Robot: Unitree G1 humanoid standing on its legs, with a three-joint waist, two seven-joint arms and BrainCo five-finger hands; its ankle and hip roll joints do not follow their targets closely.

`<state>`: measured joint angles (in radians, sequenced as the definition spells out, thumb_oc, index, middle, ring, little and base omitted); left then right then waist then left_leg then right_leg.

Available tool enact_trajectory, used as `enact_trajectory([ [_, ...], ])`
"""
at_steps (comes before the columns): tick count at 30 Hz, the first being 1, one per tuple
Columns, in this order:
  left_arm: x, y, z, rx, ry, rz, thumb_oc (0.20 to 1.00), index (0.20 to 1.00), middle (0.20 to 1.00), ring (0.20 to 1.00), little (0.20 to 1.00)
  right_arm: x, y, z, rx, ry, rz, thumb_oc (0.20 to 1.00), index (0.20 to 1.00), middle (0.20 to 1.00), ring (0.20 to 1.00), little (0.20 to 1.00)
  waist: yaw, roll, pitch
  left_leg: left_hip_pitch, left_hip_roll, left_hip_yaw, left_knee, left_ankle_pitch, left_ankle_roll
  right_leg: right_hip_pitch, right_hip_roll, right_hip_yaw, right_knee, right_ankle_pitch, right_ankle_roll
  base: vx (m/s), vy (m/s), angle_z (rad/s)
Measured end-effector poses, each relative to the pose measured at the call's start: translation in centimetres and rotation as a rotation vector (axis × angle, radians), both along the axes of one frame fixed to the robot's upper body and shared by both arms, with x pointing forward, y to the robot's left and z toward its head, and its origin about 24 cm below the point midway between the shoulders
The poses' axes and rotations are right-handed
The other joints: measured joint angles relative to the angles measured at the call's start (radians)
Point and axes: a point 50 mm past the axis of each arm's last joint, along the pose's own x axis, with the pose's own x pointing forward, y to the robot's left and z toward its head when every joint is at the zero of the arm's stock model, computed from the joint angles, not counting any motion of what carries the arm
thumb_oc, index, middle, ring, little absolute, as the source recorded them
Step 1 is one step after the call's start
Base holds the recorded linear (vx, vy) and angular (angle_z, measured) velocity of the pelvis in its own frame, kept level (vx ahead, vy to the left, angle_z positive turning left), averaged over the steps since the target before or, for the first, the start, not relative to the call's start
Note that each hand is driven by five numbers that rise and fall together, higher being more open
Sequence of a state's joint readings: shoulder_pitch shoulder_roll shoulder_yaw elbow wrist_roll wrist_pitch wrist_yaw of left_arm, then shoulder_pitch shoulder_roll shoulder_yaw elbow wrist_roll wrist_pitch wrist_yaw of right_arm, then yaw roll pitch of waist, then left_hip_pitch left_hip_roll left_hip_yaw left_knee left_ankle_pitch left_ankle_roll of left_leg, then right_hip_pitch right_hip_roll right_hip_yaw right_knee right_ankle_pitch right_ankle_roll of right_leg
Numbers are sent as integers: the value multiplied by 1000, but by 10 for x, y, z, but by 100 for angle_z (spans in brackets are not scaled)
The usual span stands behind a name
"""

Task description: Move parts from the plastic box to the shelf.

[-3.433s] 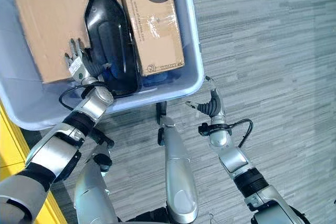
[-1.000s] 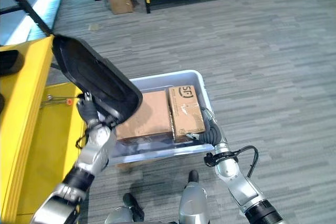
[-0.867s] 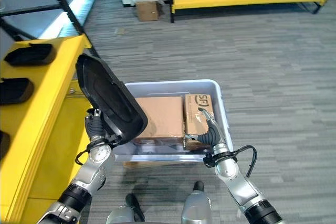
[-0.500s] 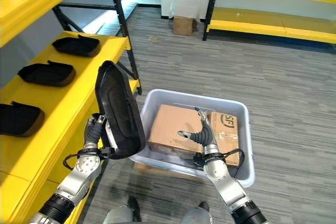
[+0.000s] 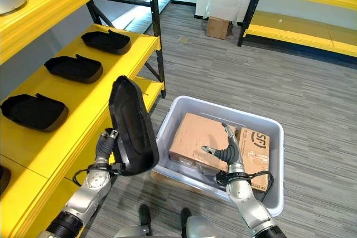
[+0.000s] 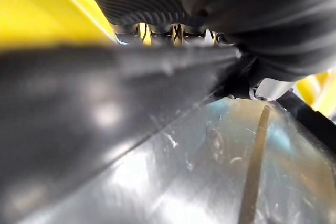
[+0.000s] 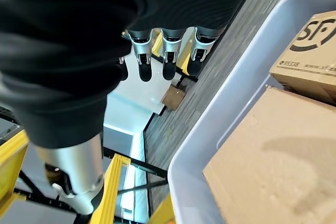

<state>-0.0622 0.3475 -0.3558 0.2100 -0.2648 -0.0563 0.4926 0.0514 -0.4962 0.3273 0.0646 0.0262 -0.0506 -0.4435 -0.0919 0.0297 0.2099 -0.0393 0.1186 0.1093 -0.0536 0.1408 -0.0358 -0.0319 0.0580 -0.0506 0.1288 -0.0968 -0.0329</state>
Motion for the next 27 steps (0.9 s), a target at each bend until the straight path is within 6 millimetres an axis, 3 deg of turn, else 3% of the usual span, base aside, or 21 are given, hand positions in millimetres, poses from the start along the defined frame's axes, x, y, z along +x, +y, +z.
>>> enact_trajectory([
  [3,-1,-2,-2,-30,13,-21,200,200,200,200,200,4,-6,3,-29,-8,1,1000,1000,1000,1000,1000,8,9,6,-43,18,-11,62,7,-10,-11,16,-23,14,-8,-22,-90,-82,30],
  [4,0,-5,-1,-40,12,-49,200,200,200,200,200,1,-9,2,-36,-4,-4,1000,1000,1000,1000,1000,-9,25,17,-64,19,21,75,22,-28,-1,13,-67,26,-16,-33,-74,-40,118],
  [5,3,-13,0,-45,13,-96,200,200,200,200,200,-6,-12,-3,-34,17,-25,1000,1000,1000,1000,1000,-38,36,22,-62,18,151,55,-18,-23,23,-7,-161,11,-8,-59,-101,7,156],
  [6,7,-18,3,-45,5,-130,200,200,200,200,200,-11,-13,-9,-23,41,-43,1000,1000,1000,1000,1000,-54,23,30,-58,13,235,60,-53,3,37,-24,-194,1,-13,-65,-88,28,166],
  [7,10,-20,7,-41,-11,-150,200,200,200,200,200,-14,-10,-10,-5,51,-35,1000,1000,1000,1000,1000,-54,0,35,-45,25,363,96,-71,-3,41,-60,-238,1,-12,-80,-163,71,153],
  [8,14,-22,11,-29,-23,-166,200,200,200,200,200,-15,-14,-7,-6,37,-54,1000,1000,1000,1000,1000,-80,-15,39,17,80,479,155,-80,-4,46,-89,-265,-4,-7,-65,-189,168,102],
  [9,14,-23,11,-26,-22,-172,200,200,200,200,200,-15,-14,-7,-7,38,-54,1000,1000,1000,1000,1000,-82,-16,40,61,96,475,151,-84,-4,42,-99,-274,13,-9,-57,-187,189,51],
  [10,15,-24,13,-13,-27,-186,200,200,200,200,200,-17,-15,-7,-8,39,-54,1000,1000,1000,1000,1000,-85,-24,43,57,102,460,182,-122,8,24,-131,-298,39,-9,-68,-130,291,9],
  [11,15,-22,21,26,-52,-224,200,200,200,200,200,-21,-17,-1,8,15,-57,1000,1000,1000,1000,1000,-101,-67,49,38,177,522,385,-145,-12,26,-179,-324,51,-8,-65,-46,213,30],
  [12,17,-20,24,34,-67,-224,200,200,200,200,200,-21,-20,1,3,8,-61,1000,1000,1000,1000,1000,-122,-91,46,38,206,504,461,-138,-24,31,-219,-334,49,-3,-47,-71,422,70],
  [13,22,-28,30,9,-93,-228,200,200,200,200,200,-20,-33,9,-36,-20,-77,1000,1000,1000,1000,1000,-155,-65,46,64,215,433,426,-7,-13,19,-262,-309,87,-18,24,-64,511,57],
  [14,21,-32,29,-6,-94,-225,200,200,200,200,200,-19,-37,6,-37,-13,-99,1000,1000,1000,1000,1000,-149,-42,33,76,179,396,389,-59,-47,-2,-278,-296,111,-15,48,-68,571,55],
  [15,21,-31,29,-4,-94,-221,200,200,200,200,200,-22,-35,-2,-19,10,-111,1000,1000,1000,1000,1000,-144,-41,21,83,138,382,345,-86,-20,-17,-294,-255,124,-21,75,-66,682,58],
  [16,21,-30,29,-4,-96,-205,200,200,200,200,200,-22,-32,-5,-14,25,-97,1000,1000,1000,1000,1000,-138,-23,15,105,88,383,241,-116,3,-19,-320,-268,123,-8,96,-54,535,92],
  [17,21,-30,30,-3,-98,-197,200,200,200,200,200,-21,-31,-5,-10,23,-91,1000,1000,1000,1000,1000,-139,-15,10,109,67,399,193,-121,8,-16,-335,-267,122,2,112,-67,618,117],
  [19,21,-29,29,3,-98,-187,200,200,200,200,200,-19,-30,-3,-15,20,-70,1000,1000,1000,1000,1000,-129,-6,5,127,35,431,128,-126,12,-3,-349,-259,113,8,122,-48,411,87],
  [23,14,-8,23,68,-66,-159,200,200,200,200,200,-8,-17,10,15,-41,-23,1000,1000,1000,1000,1000,-74,-11,1,122,-5,424,105,-160,-5,27,-380,-263,78,45,155,-41,377,33],
  [27,-3,9,13,121,-26,-128,200,200,200,200,200,-11,-2,1,57,1,24,1000,1000,1000,1000,1000,-47,-50,-30,91,-23,399,109,-173,9,53,-385,-268,10,64,165,-50,248,23],
])
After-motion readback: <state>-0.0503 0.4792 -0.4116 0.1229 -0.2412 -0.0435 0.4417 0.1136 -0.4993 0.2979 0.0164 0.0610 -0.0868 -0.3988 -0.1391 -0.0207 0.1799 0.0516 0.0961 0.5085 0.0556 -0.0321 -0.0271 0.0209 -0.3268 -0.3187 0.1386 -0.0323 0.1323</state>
